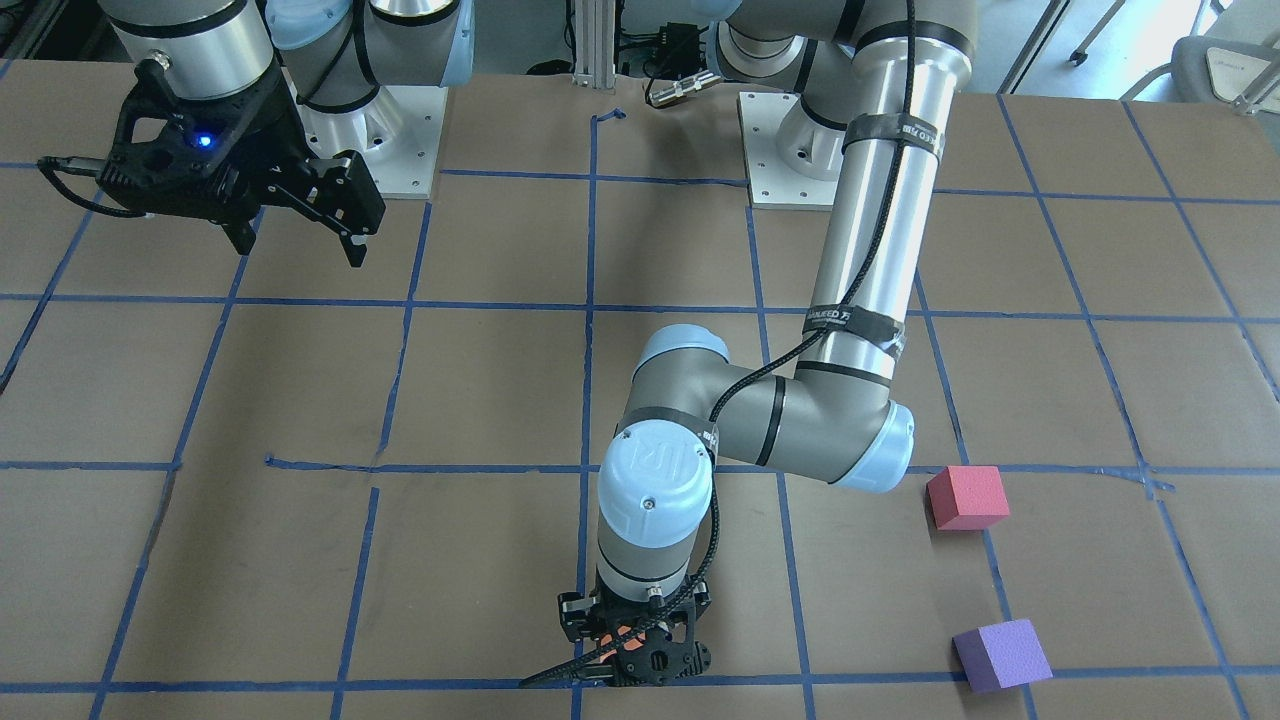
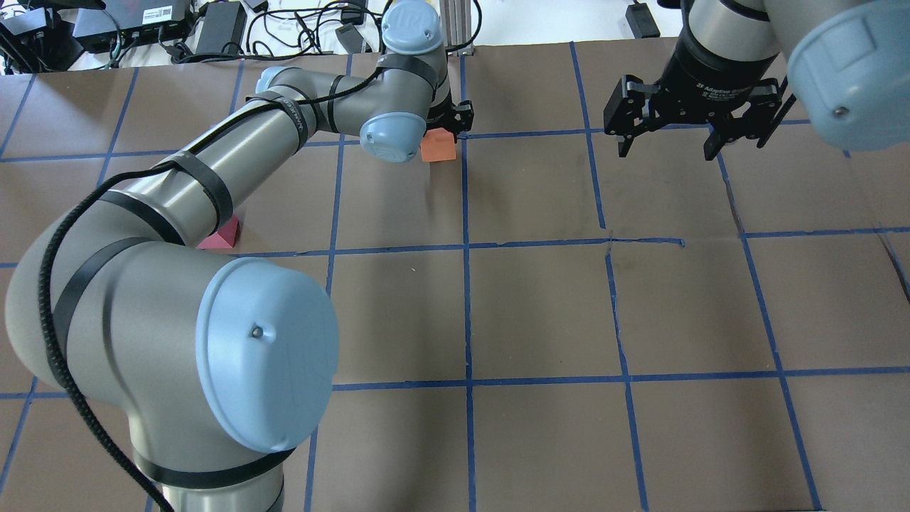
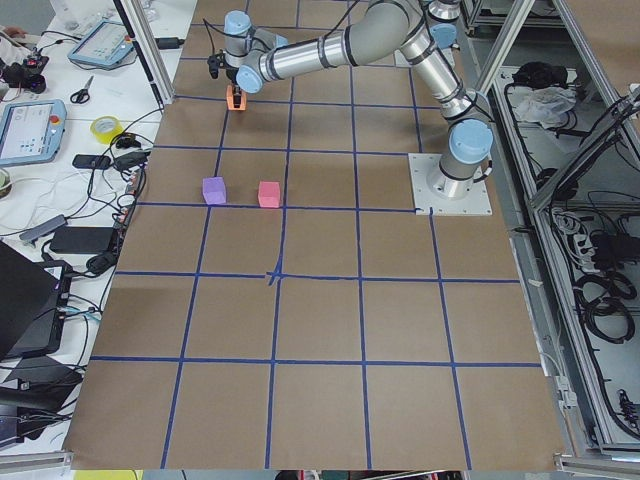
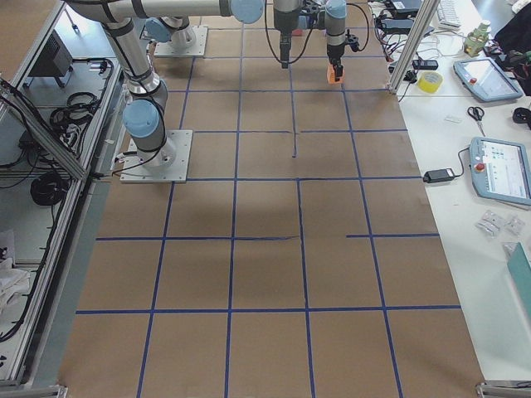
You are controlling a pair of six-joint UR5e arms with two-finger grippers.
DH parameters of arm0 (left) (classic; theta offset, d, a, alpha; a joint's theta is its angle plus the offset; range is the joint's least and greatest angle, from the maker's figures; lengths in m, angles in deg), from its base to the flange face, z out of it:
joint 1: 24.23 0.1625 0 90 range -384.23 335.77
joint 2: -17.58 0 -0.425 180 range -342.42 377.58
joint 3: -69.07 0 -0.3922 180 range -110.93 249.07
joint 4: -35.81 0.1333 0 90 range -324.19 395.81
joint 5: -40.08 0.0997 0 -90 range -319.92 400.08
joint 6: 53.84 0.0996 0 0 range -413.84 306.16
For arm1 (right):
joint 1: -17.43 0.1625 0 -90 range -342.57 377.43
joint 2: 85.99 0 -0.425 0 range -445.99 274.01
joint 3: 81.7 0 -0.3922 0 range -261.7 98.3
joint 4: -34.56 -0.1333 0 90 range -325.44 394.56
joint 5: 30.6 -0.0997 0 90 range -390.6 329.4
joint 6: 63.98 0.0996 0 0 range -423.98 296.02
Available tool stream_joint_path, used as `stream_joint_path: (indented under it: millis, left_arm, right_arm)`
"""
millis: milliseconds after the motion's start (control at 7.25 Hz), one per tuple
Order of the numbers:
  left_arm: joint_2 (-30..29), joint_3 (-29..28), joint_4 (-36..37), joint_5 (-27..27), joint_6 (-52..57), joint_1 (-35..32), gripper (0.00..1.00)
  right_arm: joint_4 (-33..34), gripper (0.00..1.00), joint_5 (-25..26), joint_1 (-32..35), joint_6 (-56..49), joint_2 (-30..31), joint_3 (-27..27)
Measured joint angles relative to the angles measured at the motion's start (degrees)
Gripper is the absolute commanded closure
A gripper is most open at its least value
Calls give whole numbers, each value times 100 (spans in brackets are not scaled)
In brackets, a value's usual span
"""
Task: Arrange blocks in a line
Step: 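Carry the orange cube with the left gripper between the purple and pink cubes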
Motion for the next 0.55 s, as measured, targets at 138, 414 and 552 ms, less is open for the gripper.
stream_joint_path:
  millis: [138,414,552]
  left_arm:
    - [221,17,-278,6,94,213,99]
    - [624,58,-802,-431,446,937,99]
    - [762,103,-997,-551,720,1265,99]
  right_arm:
    - [-3,0,1,0,-2,-2,2]
    - [-5,0,1,0,-3,0,4]
    - [-5,0,1,1,-3,6,4]
